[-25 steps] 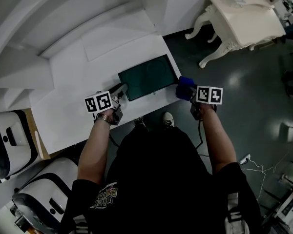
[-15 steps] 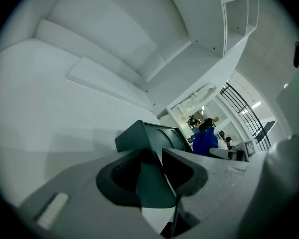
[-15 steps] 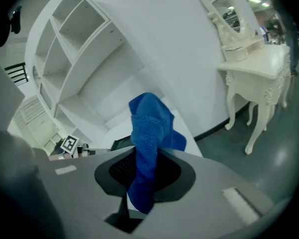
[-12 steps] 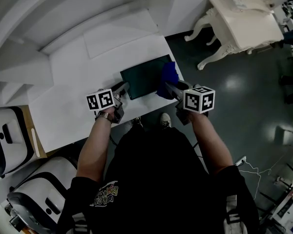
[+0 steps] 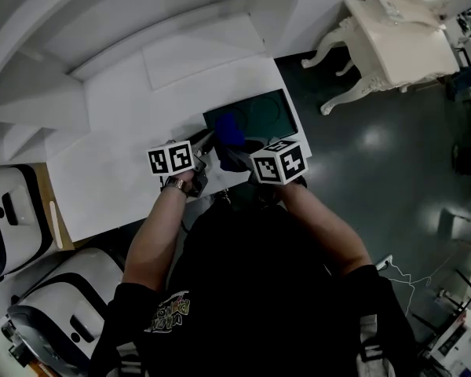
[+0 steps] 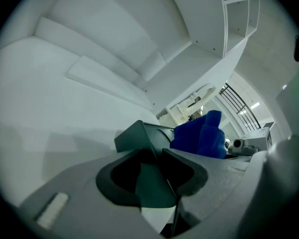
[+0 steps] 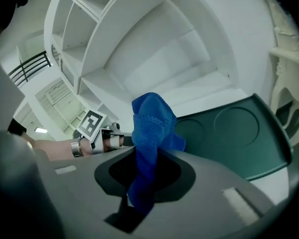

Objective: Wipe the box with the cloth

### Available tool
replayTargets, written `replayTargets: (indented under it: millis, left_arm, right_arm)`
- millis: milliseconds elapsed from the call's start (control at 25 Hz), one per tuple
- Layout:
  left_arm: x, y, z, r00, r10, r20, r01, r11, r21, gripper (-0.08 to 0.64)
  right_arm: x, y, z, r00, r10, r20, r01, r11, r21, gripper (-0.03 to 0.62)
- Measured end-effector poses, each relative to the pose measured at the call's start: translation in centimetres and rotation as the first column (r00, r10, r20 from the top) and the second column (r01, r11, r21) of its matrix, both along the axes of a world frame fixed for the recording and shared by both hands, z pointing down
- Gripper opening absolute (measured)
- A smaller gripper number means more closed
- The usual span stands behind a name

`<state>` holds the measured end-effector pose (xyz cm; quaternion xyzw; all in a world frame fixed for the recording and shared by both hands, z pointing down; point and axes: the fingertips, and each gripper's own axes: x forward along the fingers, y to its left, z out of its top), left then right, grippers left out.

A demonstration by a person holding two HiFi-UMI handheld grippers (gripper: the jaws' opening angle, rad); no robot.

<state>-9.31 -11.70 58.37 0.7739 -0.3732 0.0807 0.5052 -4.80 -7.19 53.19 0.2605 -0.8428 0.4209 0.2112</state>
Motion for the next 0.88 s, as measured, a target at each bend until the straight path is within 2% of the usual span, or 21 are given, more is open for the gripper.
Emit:
replayTargets:
  millis: [160, 320, 520, 880]
  left_arm:
    - [-0.1, 0.0, 0.0, 1.000, -0.003, -0.010, 0.003, 1.000, -0.001, 0.140]
    - [0.0, 0.0, 0.1, 1.000, 0.006, -0.006, -0.006, 1.000, 0.001, 0.141]
    - [0.0, 0.0, 0.1, 1.000, 0.019, 0.003, -0.019, 1.000, 0.006, 0.143]
    - [-0.2, 0.0, 0.0, 1.000, 0.023, 0.001, -0.023, 1.000, 0.010, 0.144]
  right_arm:
    - [-1.7, 0.5, 1.2, 1.000, -0.023, 0.006, 0.023, 0.998, -0.053, 0.097]
    - [-2.3, 0.6, 2.7, 0.999, -0.026, -0.036, 0.024, 0.997, -0.073, 0.097]
    - [-1.9, -0.1, 3.9, 0.995, 0.006, -0.102, -0.014, 0.997, -0.080, 0.095]
    - [-0.4, -0.9, 4.0, 0.988, 0.049, -0.149, -0.063, 0.994, -0.085, 0.096]
